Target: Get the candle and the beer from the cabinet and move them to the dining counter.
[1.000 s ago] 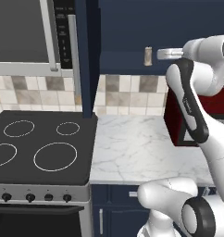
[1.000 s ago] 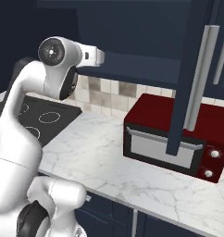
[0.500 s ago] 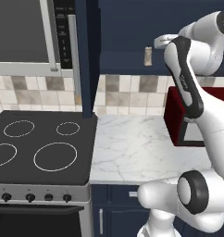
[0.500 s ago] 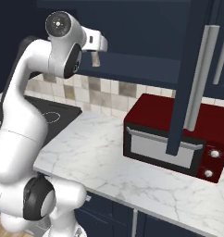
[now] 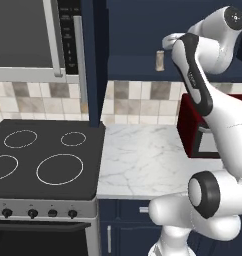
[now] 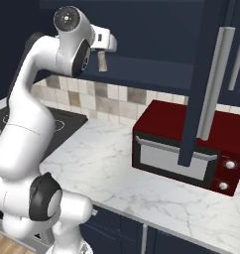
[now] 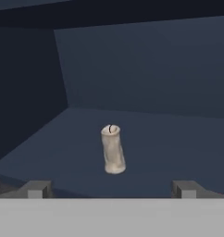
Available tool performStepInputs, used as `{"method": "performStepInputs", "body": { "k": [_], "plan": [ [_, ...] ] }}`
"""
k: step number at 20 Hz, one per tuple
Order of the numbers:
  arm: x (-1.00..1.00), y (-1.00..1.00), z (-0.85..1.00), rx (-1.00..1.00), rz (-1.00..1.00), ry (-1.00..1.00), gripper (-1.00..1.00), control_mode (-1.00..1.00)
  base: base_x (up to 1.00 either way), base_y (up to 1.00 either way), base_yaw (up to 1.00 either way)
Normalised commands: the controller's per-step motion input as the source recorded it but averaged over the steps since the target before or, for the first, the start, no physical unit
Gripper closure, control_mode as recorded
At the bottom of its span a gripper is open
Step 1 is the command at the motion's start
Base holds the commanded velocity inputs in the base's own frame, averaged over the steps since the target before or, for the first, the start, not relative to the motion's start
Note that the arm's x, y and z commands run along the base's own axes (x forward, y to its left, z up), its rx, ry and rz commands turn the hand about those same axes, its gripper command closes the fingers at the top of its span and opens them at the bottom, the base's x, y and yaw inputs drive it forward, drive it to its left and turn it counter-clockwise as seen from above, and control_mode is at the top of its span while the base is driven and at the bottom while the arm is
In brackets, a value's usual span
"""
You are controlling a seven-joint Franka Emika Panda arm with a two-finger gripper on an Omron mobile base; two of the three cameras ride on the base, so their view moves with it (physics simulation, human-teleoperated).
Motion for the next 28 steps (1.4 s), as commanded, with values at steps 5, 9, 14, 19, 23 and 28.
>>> {"method": "performStepInputs", "body": {
  "k": [5,9,14,19,23,28],
  "plan": [
    [0.29,0.01,-0.01,-0.01,0.00,0.02,-1.00,-1.00,0.00,0.00,0.00],
    [0.26,0.03,-0.01,-0.02,0.00,0.03,-1.00,-1.00,0.00,0.00,0.00],
    [0.29,0.04,-0.06,-0.03,0.00,0.04,-1.00,-1.00,0.00,0.00,0.00],
    [0.27,0.06,-0.12,-0.04,0.00,0.05,-1.00,-1.00,0.00,0.00,0.00],
    [0.27,0.01,-0.13,-0.04,0.00,0.04,-1.00,-1.00,0.00,0.00,0.00],
    [0.24,0.01,-0.05,-0.01,0.00,0.01,-1.00,-1.00,0.00,0.00,0.00]
  ]
}}
